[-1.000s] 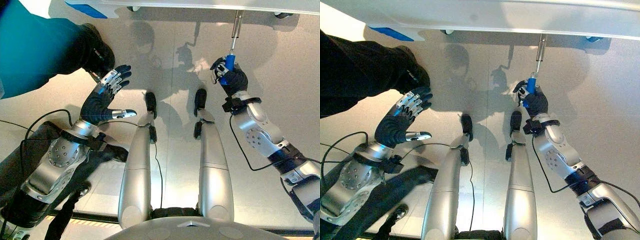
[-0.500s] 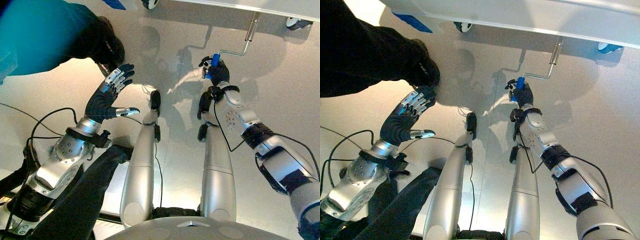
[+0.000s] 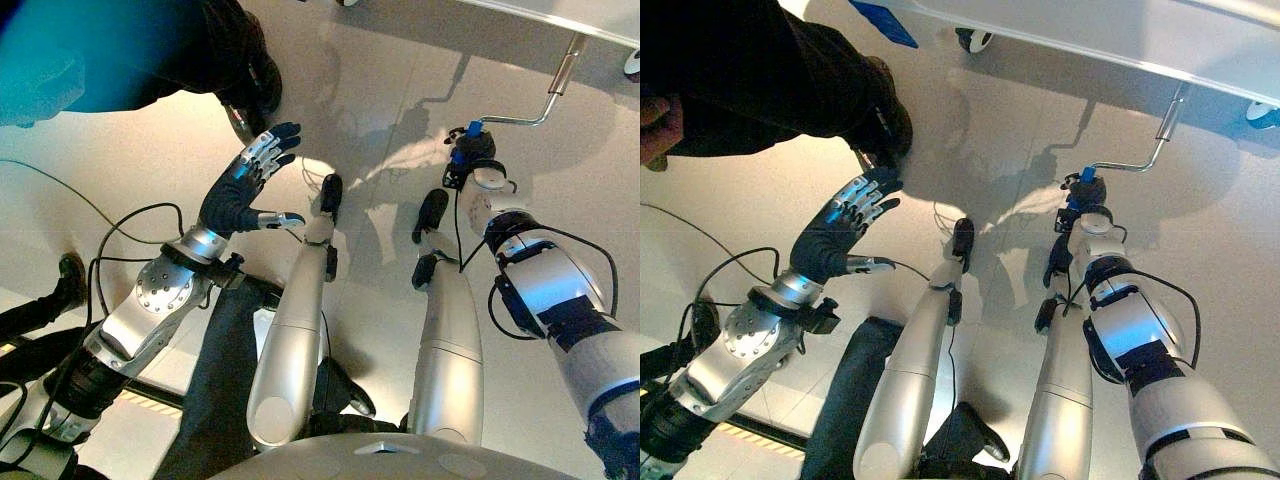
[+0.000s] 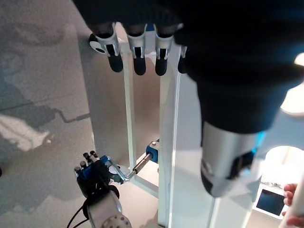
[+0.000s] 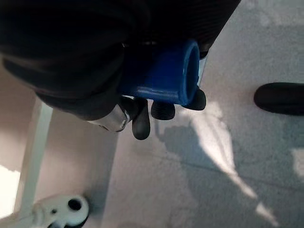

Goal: Raise the hospital bed

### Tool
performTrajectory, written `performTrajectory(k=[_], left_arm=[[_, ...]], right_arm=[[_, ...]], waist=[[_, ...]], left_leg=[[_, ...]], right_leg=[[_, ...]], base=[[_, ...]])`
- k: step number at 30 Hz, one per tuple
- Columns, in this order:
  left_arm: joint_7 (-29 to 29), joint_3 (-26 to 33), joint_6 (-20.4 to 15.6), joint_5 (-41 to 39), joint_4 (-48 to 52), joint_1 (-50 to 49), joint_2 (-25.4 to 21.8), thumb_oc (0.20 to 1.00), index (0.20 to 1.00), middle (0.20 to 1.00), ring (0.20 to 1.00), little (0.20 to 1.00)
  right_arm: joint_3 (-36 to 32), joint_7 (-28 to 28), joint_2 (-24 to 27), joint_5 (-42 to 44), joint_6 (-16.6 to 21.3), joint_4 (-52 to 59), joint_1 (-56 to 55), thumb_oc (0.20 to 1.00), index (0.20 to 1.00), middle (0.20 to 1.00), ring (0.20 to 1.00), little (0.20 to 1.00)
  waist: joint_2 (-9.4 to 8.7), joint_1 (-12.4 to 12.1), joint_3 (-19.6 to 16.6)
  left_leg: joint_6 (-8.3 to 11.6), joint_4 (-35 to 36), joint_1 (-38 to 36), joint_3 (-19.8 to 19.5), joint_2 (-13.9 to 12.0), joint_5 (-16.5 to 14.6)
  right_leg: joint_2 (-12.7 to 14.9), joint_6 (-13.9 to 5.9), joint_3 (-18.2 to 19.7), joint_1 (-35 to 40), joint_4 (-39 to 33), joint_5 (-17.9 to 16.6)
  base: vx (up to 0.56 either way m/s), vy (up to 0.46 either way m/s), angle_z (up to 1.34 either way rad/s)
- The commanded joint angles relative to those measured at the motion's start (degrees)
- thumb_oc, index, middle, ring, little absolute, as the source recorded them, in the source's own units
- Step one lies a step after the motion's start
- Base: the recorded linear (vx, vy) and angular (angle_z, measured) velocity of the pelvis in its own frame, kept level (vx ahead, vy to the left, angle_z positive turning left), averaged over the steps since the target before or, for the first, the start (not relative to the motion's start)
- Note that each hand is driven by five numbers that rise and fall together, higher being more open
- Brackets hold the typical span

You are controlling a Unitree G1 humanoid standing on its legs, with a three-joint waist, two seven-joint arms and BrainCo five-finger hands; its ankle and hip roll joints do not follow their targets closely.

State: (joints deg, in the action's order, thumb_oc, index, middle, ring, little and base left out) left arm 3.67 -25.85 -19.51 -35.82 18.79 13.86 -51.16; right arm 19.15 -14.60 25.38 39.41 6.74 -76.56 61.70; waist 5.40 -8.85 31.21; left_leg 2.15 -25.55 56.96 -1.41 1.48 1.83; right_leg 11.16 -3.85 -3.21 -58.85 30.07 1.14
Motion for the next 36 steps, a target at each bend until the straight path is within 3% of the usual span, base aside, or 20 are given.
performTrajectory(k=[1, 8, 15, 21, 25, 26, 27, 28, 29, 32, 33, 36], left_arm=[[-1.73, 1.17, -2.64, -2.03, 4.42, -1.54, 2.68, 1.000, 1.000, 1.000, 1.000, 1.000], [-3.77, 1.55, -2.19, -3.13, 4.35, -2.80, 1.74, 1.000, 1.000, 1.000, 1.000, 1.000], [-4.60, 1.81, -1.70, -4.02, 4.11, -3.67, 1.29, 1.000, 1.000, 1.000, 1.000, 1.000], [-5.09, 2.00, -1.47, -4.44, 4.24, -4.32, 1.03, 1.000, 1.000, 1.000, 1.000, 1.000], [-5.44, 2.52, -1.33, -4.67, 4.59, -4.97, 1.35, 1.000, 1.000, 1.000, 1.000, 1.000], [-5.27, 3.34, -1.42, -4.70, 4.80, -5.95, 1.81, 1.000, 1.000, 1.000, 1.000, 1.000], [-5.28, 3.46, -1.40, -4.69, 4.88, -6.17, 1.74, 1.000, 1.000, 1.000, 1.000, 1.000], [-4.89, 5.11, -1.22, -4.27, 4.88, -7.87, 2.61, 1.000, 1.000, 1.000, 1.000, 1.000], [-4.90, 5.14, -1.17, -4.25, 5.00, -8.08, 2.46, 1.000, 1.000, 1.000, 1.000, 1.000], [-4.28, 7.90, -1.11, -3.22, 5.87, -11.14, 2.76, 1.000, 1.000, 1.000, 1.000, 1.000], [-4.28, 7.88, -1.07, -3.22, 5.98, -11.29, 2.62, 1.000, 1.000, 1.000, 1.000, 1.000], [-3.41, 9.95, -0.54, -1.97, 7.05, -13.52, 1.75, 1.000, 1.000, 1.000, 1.000, 1.000]], right_arm=[[-0.87, -1.34, 7.70, -0.56, 0.50, -0.71, 0.50, 0.200, 0.200, 0.200, 0.200, 0.200], [-6.39, -2.08, 16.60, -0.68, 0.43, -2.47, -6.45, 0.200, 0.200, 0.200, 0.200, 0.200], [-10.47, -2.51, 21.46, 1.70, 1.29, -2.70, -10.63, 0.200, 0.200, 0.200, 0.200, 0.200], [-13.53, -3.07, 23.93, 3.39, 2.34, -2.64, -13.59, 0.200, 0.200, 0.200, 0.200, 0.200], [-15.57, -3.20, 24.17, 8.25, 5.88, 2.08, -15.49, 0.200, 0.200, 0.200, 0.200, 0.200], [-15.67, -2.87, 23.09, 11.02, 9.28, 8.24, -16.90, 0.200, 0.200, 0.200, 0.200, 0.200], [-15.78, -3.10, 22.89, 10.95, 9.30, 8.62, -17.23, 0.200, 0.200, 0.200, 0.200, 0.200], [-16.85, -2.59, 20.70, 13.05, 13.91, 20.32, -21.97, 0.200, 0.200, 0.200, 0.200, 0.200], [-17.19, -2.95, 20.43, 12.80, 13.88, 20.99, -22.61, 0.200, 0.200, 0.200, 0.200, 0.200], [-21.02, -0.64, 14.92, 13.98, 22.02, 49.72, -35.32, 0.200, 0.200, 0.200, 0.200, 0.200], [-21.25, -0.95, 14.68, 13.68, 21.91, 50.30, -35.84, 0.200, 0.200, 0.200, 0.200, 0.200], [-22.74, 2.67, 11.07, 14.29, 24.96, 67.82, -43.67, 0.200, 0.200, 0.200, 0.200, 0.200]], waist=[[4.98, 1.61, -1.41], [6.04, 3.13, -1.41], [5.73, 4.72, -1.41], [5.10, 6.00, -1.41], [4.37, 7.53, -1.41], [3.61, 8.20, -1.41], [3.48, 8.22, -1.41], [2.45, 9.44, -1.41], [2.28, 9.39, -1.41], [0.30, 11.48, -1.41], [0.20, 11.42, -1.41], [-0.98, 12.56, -1.41]], left_leg=[[-1.30, -1.20, -0.84, 1.22, 1.38, -3.82], [-1.12, -1.11, -1.07, 1.88, 0.89, -3.76], [-0.81, -0.57, -1.76, 2.57, 0.24, -3.55], [-0.50, 0.08, -2.34, 2.93, -0.14, -3.26], [-0.17, 0.26, -2.80, 3.26, -0.74, -3.03], [-0.05, 0.50, -3.06, 3.49, -1.15, -3.01], [-0.04, 0.53, -3.15, 3.55, -1.16, -3.00], [0.03, 0.61, -3.06, 3.79, -1.45, -2.91], [0.03, 0.63, -3.20, 3.83, -1.43, -2.90], [0.18, 1.01, -3.04, 3.68, -1.72, -2.62], [0.18, 1.03, -3.18, 3.68, -1.70, -2.61], [0.09, 0.91, -2.77, 3.52, -1.77, -2.49]], right_leg=[[0.16, -2.87, 1.29, 2.07, -0.32, 0.61], [-0.19, -2.87, 2.04, 1.33, 0.61, 1.22], [-0.68, -2.76, 2.53, 0.85, 1.39, 1.66], [-1.16, -2.67, 2.81, 0.70, 1.75, 1.85], [-1.63, -2.47, 2.93, 0.58, 2.06, 1.99], [-2.07, -2.40, 3.03, 0.52, 1.74, 1.83], [-2.08, -2.40, 3.09, 0.57, 1.74, 1.82], [-2.65, -2.31, 3.23, 0.33, 1.55, 1.55], [-2.63, -2.31, 3.28, 0.43, 1.60, 1.58], [-2.95, -2.30, 3.18, 0.30, 0.90, 1.21], [-2.92, -2.30, 3.18, 0.42, 0.92, 1.23], [-2.88, -2.30, 2.88, 0.47, 0.86, 1.14]], base=[[0.00, 0.000, 0.00], [0.00, -0.013, -0.04], [0.00, -0.042, -0.04], [-0.01, -0.046, -0.04], [0.00, -0.045, -0.01], [0.00, -0.025, -0.07], [0.00, -0.036, -0.08], [-0.01, -0.018, -0.06], [-0.01, -0.037, -0.06], [-0.01, -0.055, -0.10], [-0.01, -0.047, -0.16], [-0.01, -0.028, -0.11]])
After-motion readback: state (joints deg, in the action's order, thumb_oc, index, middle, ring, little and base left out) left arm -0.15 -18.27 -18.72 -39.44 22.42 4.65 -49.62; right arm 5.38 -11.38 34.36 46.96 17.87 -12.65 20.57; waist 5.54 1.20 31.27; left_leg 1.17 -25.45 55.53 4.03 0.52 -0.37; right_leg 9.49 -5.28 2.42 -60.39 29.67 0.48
